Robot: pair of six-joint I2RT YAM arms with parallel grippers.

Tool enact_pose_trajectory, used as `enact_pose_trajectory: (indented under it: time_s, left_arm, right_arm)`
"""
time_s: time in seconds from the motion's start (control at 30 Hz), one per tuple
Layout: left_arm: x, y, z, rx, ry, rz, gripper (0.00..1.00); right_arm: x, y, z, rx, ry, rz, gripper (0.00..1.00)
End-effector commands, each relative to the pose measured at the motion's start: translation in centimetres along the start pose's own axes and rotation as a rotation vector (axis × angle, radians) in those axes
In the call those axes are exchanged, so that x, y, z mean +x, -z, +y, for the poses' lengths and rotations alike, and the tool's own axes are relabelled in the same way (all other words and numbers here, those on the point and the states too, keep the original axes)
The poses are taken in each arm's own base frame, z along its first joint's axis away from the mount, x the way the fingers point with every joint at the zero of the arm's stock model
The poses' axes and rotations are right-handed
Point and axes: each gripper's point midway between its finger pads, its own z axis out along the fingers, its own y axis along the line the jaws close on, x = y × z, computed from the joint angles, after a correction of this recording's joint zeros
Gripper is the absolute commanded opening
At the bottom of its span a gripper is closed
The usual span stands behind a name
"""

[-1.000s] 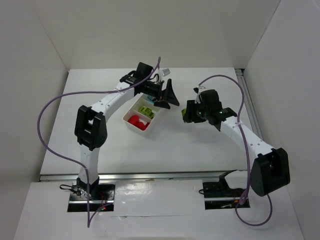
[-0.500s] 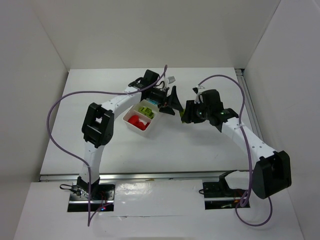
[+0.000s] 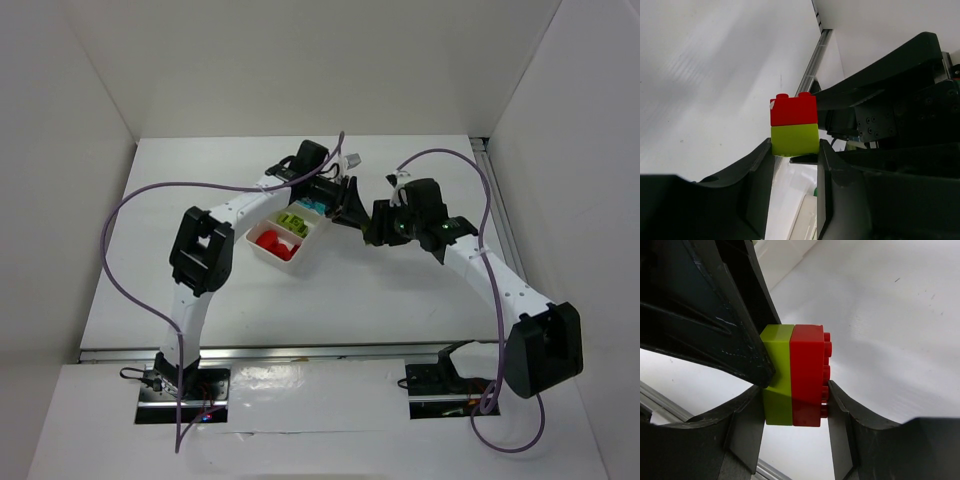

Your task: Sort the legos into containers by color

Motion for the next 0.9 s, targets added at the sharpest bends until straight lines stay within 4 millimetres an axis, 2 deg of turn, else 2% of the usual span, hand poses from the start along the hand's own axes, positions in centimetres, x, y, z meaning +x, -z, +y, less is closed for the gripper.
enact_pose_trajectory:
  time_s: [0.0,0.03,0.07,0.1,0.17,0.2,0.27,0.37,0.4,0.5,0.6,0.7,0.73,0.77,0.87]
  left_arm:
    - [-1.1,-0.4,-0.2,0.016,-0.029,-0.018,0.18]
    - [-0.9,-0.4,-0.2,0.013,-0.021,-0.013,0.12]
    - [-0.9,-0.4,-0.2,0.013,-0.020,-0.013,0.04]
    - [-0.9,-0.4,0.1,-0.001,-0.019,-0.015,0.00]
    - [-1.2,0.1,0.2,-0.012,-0.016,-0.029,0.00]
    - [-1.3,0.4,0.7,-0.018,-0.013,-0.033,0.00]
    - [-1.5,0.8,1.0,-0.021,-0.021,-0.041,0.00]
    - [-1.1,1.4,0.5,0.018,-0.044,-0.020,0.00]
    - [-1.0,2.1,-0.5,0.080,-0.082,0.003,0.00]
    - [-0.9,2.6,-1.2,0.149,-0.110,0.045,0.00]
    - [-0.3,3.4,-2.0,0.225,-0.153,0.078,0.00]
    - [-0.1,3.4,-1.7,0.227,-0.163,0.081,0.00]
    - [-0.1,3.6,-2.2,0.229,-0.172,0.077,0.00]
    - [0.0,3.5,-1.9,0.228,-0.176,0.079,0.00]
    - [0.0,3.9,-2.8,0.232,-0.205,0.070,0.00]
  right_arm:
    - [-2.0,0.7,0.9,-0.028,0.031,-0.069,0.46]
    - [-1.9,0.7,0.5,-0.005,0.028,-0.066,0.49]
    - [-1.9,0.7,0.5,-0.005,0.028,-0.066,0.71]
    - [-2.0,0.7,0.2,0.008,0.028,-0.069,0.82]
    - [-2.3,1.3,0.1,0.027,0.021,-0.090,0.94]
    - [-2.7,1.9,0.2,0.019,0.011,-0.109,0.97]
    - [-2.9,2.6,0.2,-0.014,-0.015,-0.118,0.98]
    - [-3.3,3.7,0.6,-0.102,-0.040,-0.145,0.90]
    - [-3.7,3.9,0.8,-0.135,-0.040,-0.158,0.88]
    - [-3.8,4.6,1.7,-0.275,-0.062,-0.149,0.86]
    - [-3.5,4.6,2.6,-0.403,-0.073,-0.112,0.90]
    - [-3.1,4.2,3.9,-0.528,-0.072,-0.047,0.97]
    - [-2.8,4.0,4.0,-0.546,-0.081,-0.029,0.98]
    - [-2.6,3.5,3.9,-0.560,-0.091,-0.012,0.98]
    - [-3.3,3.4,4.1,-0.575,-0.078,-0.032,0.95]
